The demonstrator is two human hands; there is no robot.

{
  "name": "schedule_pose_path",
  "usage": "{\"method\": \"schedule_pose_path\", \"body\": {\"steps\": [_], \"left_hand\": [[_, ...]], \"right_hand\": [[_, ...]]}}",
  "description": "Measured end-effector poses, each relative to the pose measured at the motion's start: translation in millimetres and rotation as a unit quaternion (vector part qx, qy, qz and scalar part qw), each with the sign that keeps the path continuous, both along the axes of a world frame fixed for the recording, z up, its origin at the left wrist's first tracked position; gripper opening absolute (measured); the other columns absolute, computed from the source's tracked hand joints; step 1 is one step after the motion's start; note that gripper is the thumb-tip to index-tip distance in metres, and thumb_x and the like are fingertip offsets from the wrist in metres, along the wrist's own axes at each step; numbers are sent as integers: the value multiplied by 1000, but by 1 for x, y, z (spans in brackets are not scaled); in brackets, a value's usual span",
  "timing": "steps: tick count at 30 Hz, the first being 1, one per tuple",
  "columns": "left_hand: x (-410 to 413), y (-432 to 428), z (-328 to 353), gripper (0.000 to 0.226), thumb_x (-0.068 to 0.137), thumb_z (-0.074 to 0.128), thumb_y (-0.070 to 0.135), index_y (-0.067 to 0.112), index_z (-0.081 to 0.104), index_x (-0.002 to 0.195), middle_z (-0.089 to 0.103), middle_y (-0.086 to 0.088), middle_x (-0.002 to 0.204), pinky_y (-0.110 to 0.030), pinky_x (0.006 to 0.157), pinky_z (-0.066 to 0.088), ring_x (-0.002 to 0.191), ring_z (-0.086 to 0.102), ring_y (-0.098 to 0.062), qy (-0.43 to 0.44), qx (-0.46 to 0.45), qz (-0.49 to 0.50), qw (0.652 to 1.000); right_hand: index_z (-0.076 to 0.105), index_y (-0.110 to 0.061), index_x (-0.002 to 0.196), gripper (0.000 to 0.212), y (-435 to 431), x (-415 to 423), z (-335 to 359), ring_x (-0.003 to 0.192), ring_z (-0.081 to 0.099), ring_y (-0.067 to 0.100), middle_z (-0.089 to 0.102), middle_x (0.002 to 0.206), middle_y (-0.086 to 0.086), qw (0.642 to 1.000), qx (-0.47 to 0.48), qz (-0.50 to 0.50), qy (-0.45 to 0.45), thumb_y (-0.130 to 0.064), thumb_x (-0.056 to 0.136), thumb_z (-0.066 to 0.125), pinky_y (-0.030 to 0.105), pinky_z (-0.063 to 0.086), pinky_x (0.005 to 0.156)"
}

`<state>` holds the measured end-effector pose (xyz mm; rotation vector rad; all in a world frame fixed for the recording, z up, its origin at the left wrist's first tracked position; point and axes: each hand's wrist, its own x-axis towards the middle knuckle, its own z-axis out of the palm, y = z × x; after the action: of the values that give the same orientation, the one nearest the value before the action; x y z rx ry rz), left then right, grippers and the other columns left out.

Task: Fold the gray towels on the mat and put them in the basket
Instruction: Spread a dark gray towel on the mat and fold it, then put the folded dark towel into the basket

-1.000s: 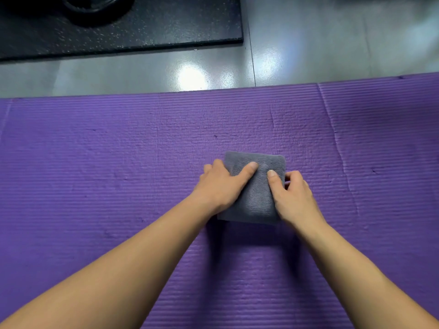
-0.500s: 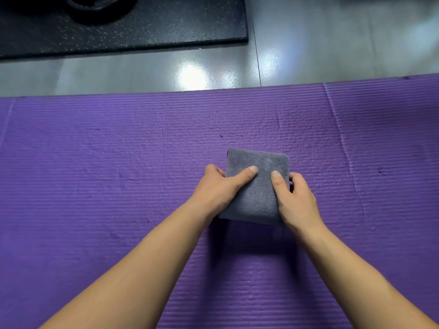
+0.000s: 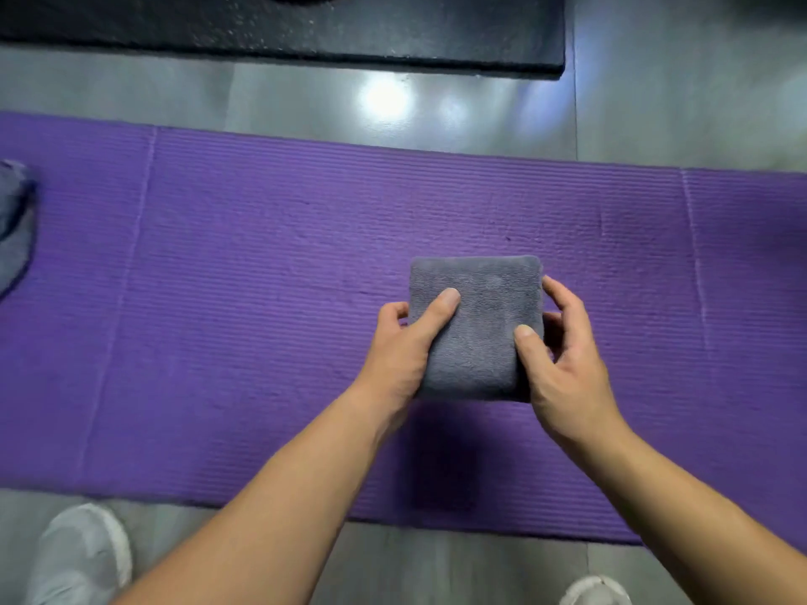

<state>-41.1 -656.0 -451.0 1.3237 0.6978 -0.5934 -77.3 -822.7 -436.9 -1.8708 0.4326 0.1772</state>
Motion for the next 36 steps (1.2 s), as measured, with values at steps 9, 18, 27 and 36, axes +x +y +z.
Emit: {"method": "schedule_pose_path", "body": {"steps": [9, 18, 27, 36], "left_hand": [[-33, 153, 165, 63, 73, 78, 50, 12, 58, 119, 73, -8, 114, -44, 90, 58, 105, 71, -24, -29, 51, 104, 993], [-86, 350, 330, 54, 74, 84, 52, 17, 64, 111, 76, -3, 107, -46, 93, 58, 98, 74, -20, 28, 74, 239, 968], [-100, 589, 410, 54, 66, 72, 60, 24, 63, 105, 76, 4, 100, -38, 85, 57, 92, 73, -13, 38, 99, 278, 955], [-69, 786, 447, 34, 89, 73, 46, 23, 64, 112, 75, 5, 108, -36, 89, 57, 97, 72, -9, 0, 133, 261, 956]], "right_hand": [[16, -53, 149, 71, 135, -7, 152, 105, 62, -4, 56, 128, -11, 979, 49, 196, 16, -30, 99, 60, 8, 48, 81], [16, -66, 148, 71, 333, -15, 310, 112, 62, 10, 55, 134, -3, 940, 46, 335, 55, -48, 93, 56, 33, 56, 93], [19, -76, 140, 69, 581, 0, 383, 104, 66, 17, 57, 129, -5, 914, 66, 388, 103, -37, 99, 59, 45, 59, 89], [19, -69, 145, 70, 775, 32, 406, 111, 63, 11, 54, 133, -6, 915, 85, 388, 62, -38, 97, 59, 36, 56, 94]]}}
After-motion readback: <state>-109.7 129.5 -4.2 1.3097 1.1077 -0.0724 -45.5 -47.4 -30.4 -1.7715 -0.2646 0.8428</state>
